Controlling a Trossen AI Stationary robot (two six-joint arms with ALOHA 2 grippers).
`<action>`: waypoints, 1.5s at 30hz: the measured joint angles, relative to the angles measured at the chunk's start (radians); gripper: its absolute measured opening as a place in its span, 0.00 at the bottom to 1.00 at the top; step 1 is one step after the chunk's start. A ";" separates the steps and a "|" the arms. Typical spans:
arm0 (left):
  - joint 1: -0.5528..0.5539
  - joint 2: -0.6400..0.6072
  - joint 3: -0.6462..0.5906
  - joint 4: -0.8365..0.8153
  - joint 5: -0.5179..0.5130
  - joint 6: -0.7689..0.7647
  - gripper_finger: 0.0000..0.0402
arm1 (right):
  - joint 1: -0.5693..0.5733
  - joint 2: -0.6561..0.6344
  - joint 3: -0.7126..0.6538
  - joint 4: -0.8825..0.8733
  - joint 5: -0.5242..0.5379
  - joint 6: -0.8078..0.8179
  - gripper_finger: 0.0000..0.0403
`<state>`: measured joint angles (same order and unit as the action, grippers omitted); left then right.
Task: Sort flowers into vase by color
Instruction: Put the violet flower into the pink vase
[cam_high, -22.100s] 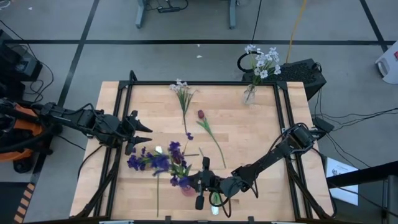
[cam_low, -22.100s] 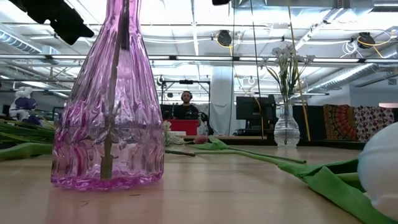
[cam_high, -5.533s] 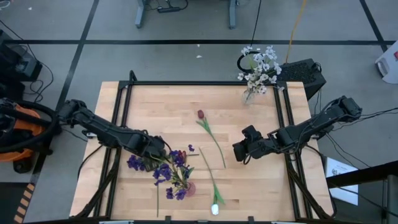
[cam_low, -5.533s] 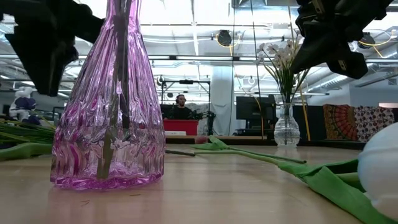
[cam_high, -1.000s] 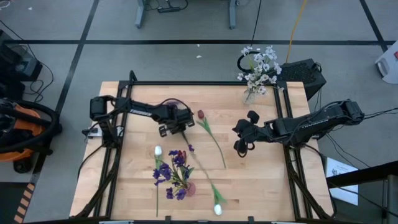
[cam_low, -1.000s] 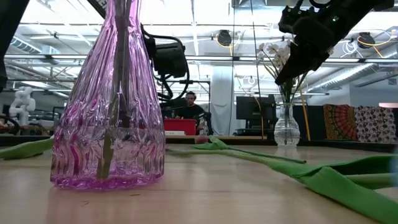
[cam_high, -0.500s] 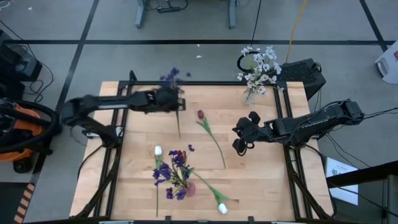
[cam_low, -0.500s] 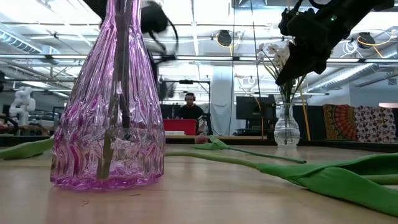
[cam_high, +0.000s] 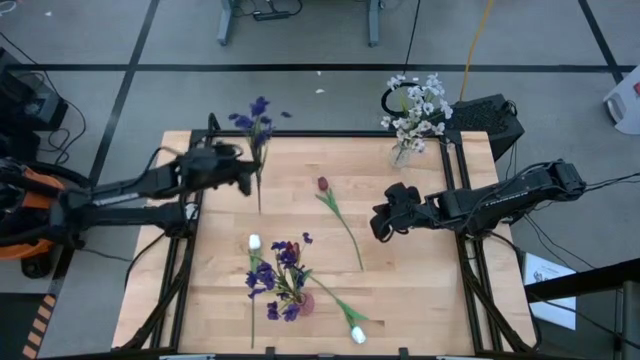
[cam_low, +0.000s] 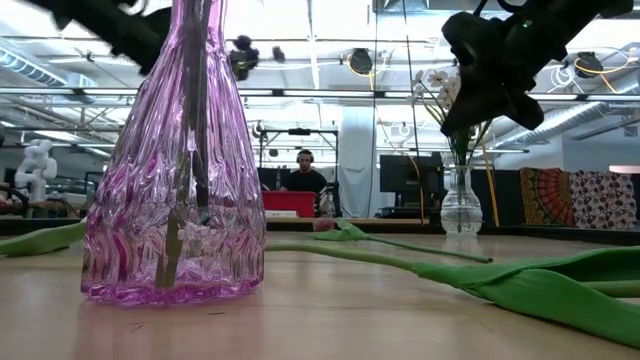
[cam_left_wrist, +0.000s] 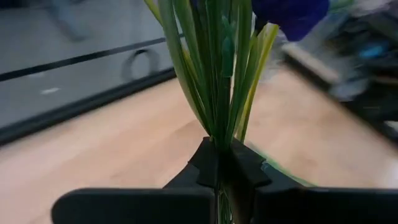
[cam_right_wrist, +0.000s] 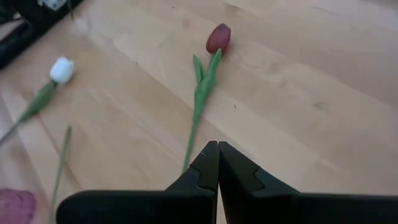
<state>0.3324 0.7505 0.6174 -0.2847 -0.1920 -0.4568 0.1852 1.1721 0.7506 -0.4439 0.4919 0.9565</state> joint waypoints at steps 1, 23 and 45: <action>0.000 -0.052 -0.064 0.063 0.048 0.000 0.04 | 0.000 0.000 0.000 0.003 0.000 0.010 0.00; -0.315 -0.415 -0.439 0.681 0.538 0.237 0.03 | 0.000 0.000 0.000 -0.005 0.015 0.016 0.00; -0.731 0.332 -0.043 0.933 0.259 0.388 0.03 | 0.000 0.000 0.000 -0.023 -0.002 -0.063 0.00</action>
<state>-0.3986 1.0828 0.5744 0.6483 0.0666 -0.0689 0.1848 1.1725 0.7506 -0.4673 0.4900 0.8933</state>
